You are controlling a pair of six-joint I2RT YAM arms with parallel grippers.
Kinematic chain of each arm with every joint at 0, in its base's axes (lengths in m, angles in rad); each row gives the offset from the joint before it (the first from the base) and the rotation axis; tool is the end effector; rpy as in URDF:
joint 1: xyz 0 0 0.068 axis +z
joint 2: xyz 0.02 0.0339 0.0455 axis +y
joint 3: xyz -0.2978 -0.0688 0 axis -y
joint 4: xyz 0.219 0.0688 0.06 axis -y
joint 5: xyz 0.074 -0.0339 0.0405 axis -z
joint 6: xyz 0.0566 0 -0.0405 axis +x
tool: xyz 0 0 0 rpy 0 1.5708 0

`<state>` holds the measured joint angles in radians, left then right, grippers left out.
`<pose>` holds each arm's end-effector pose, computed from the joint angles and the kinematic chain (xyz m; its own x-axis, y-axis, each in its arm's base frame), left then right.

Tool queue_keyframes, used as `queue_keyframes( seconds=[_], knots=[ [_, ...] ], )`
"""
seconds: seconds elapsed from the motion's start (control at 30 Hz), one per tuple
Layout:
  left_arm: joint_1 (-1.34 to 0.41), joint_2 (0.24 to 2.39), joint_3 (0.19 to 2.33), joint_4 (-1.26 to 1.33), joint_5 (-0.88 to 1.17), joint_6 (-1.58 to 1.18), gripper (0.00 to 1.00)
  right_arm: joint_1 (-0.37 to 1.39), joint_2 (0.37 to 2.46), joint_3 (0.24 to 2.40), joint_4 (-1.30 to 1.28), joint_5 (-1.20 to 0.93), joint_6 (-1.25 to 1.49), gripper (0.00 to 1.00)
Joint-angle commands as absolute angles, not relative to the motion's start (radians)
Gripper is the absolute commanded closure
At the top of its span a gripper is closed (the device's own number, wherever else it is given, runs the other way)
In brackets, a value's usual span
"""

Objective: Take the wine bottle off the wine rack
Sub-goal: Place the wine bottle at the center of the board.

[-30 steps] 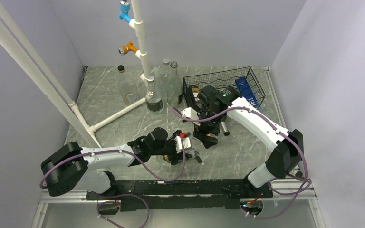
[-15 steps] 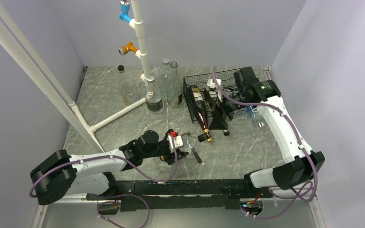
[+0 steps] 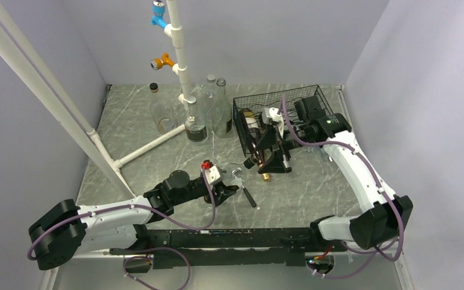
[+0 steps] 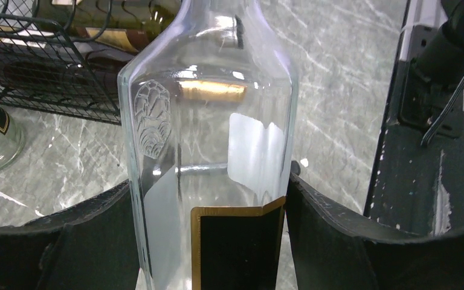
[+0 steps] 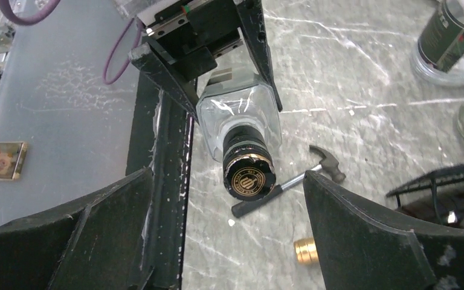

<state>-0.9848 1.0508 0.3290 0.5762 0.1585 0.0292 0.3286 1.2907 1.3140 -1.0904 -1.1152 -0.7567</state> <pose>0.1057 -0.1754 0.2534 -0.0537 0.1330 -0.9897 0.9110 0.4123 0.0060 0.1757 0.1136 0.3782 -0.2236 -0.3954 -0.8909 -0.9706 0.0071 0.2405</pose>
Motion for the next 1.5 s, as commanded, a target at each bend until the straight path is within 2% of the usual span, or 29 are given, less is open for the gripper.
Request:
queue_keyframes(
  seconds=[0.0,0.13,0.23,0.33,0.43,0.53,0.7,0.8,0.9,0.93,0.97,1.1,1.27,1.4,1.47],
  knots=[
    [-0.982,0.991,0.344,0.811,0.151,-0.041,1.0,0.362,1.342,1.337,-1.119,-1.253,-0.959,0.03],
    [-0.982,0.995,0.337,0.842,0.155,-0.057,1.0,0.435,1.365,1.342,-1.092,-1.211,-0.95,0.06],
    [-0.982,1.003,0.336,0.857,0.155,-0.068,1.0,0.466,1.38,1.352,-1.08,-1.196,-0.942,0.14],
    [-0.982,1.003,0.326,0.875,0.148,-0.08,1.0,0.48,1.395,1.37,-1.091,-1.188,-0.944,0.27],
    [-0.983,0.998,0.313,0.896,0.14,-0.092,1.0,0.486,1.395,1.374,-1.078,-1.165,-0.931,0.44],
    [-0.982,0.997,0.307,0.91,0.139,-0.102,1.0,0.485,1.39,1.37,-1.071,-1.155,-0.923,0.56],
    [-0.983,1.016,0.299,0.953,0.144,-0.122,1.0,0.497,1.405,1.402,-1.092,-1.135,-0.927,0.85],
    [-0.982,1.032,0.308,0.944,0.156,-0.126,1.0,0.529,1.423,1.436,-1.117,-1.099,-0.918,0.93],
    [-0.982,1.053,0.329,0.913,0.166,-0.128,1.0,0.59,1.442,1.477,-1.121,-1.01,-0.866,0.96],
    [-0.982,1.06,0.334,0.908,0.171,-0.125,0.98,0.606,1.452,1.494,-1.126,-0.982,-0.849,0.96],
    [-0.982,1.067,0.338,0.908,0.172,-0.122,0.89,0.622,1.464,1.511,-1.131,-0.958,-0.835,0.96],
    [-0.981,1.086,0.342,0.91,0.175,-0.108,0.62,0.679,1.502,1.568,-1.151,-0.857,-0.794,0.97],
    [-0.979,1.092,0.354,0.873,0.185,-0.086,0.45,0.75,1.521,1.59,-1.153,-0.758,-0.776,0.97],
    [-0.977,1.089,0.355,0.859,0.202,-0.062,0.39,0.8,1.531,1.604,-1.159,-0.7,-0.775,0.97],
    [-0.976,1.087,0.356,0.85,0.209,-0.054,0.33,0.818,1.537,1.608,-1.161,-0.68,-0.774,0.97]
  ],
)
